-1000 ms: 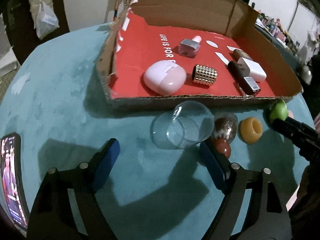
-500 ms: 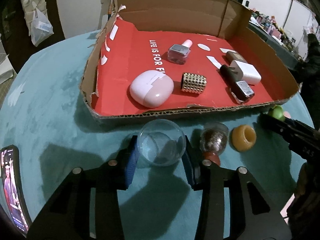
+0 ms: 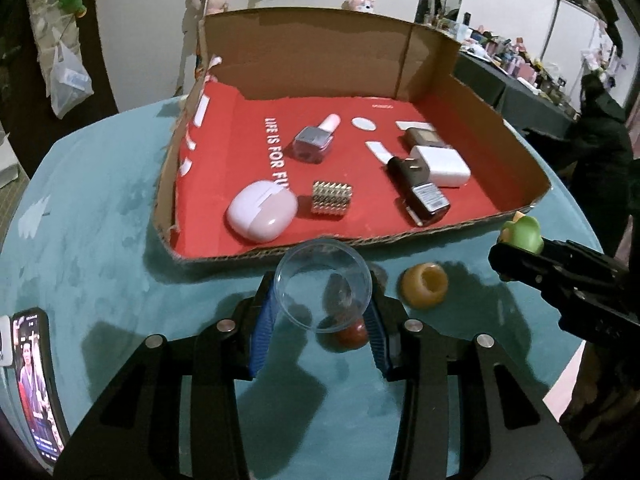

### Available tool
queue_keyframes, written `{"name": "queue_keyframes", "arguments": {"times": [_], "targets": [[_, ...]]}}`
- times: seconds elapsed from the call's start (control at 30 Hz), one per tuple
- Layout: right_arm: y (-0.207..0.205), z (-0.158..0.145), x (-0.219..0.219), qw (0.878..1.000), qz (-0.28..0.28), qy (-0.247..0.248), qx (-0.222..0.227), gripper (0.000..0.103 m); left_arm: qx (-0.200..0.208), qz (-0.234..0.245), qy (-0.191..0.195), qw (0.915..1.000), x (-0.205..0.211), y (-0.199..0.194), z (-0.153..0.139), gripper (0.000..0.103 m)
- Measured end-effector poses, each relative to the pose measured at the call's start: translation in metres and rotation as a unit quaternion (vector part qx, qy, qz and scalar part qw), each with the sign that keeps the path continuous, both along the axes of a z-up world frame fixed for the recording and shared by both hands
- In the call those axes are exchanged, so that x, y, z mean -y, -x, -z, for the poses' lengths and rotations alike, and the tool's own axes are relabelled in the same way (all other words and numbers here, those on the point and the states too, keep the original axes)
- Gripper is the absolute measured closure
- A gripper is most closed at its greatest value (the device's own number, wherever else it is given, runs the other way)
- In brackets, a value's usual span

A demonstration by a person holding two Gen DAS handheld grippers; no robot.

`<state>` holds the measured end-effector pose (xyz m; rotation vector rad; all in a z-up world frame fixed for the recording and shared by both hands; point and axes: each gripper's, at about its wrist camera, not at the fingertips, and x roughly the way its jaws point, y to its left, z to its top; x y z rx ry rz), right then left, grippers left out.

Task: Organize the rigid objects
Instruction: 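Grasp and lift the glass cup with the left gripper while the right grasps the green figurine, then carry the glass cup with the left gripper while the right carries the green figurine into the box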

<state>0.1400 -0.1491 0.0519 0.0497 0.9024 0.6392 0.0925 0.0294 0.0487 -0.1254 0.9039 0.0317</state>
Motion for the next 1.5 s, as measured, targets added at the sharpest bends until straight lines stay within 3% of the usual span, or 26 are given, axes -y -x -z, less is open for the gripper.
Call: {"name": "queue_keyframes", "arguments": {"times": [0.8, 1.5], "targets": [[-0.005, -0.022, -0.013, 0.999, -0.020, -0.011, 0.024, 0.053, 0.019, 0.027, 0.003, 0.9995, 0.017, -0.029, -0.019, 0.064], [-0.032, -0.019, -0.024, 1.000, -0.023, -0.005, 0.016, 0.053, -0.007, 0.048, 0.017, 0.9987, 0.018, -0.064, -0.010, 0.064]]}}
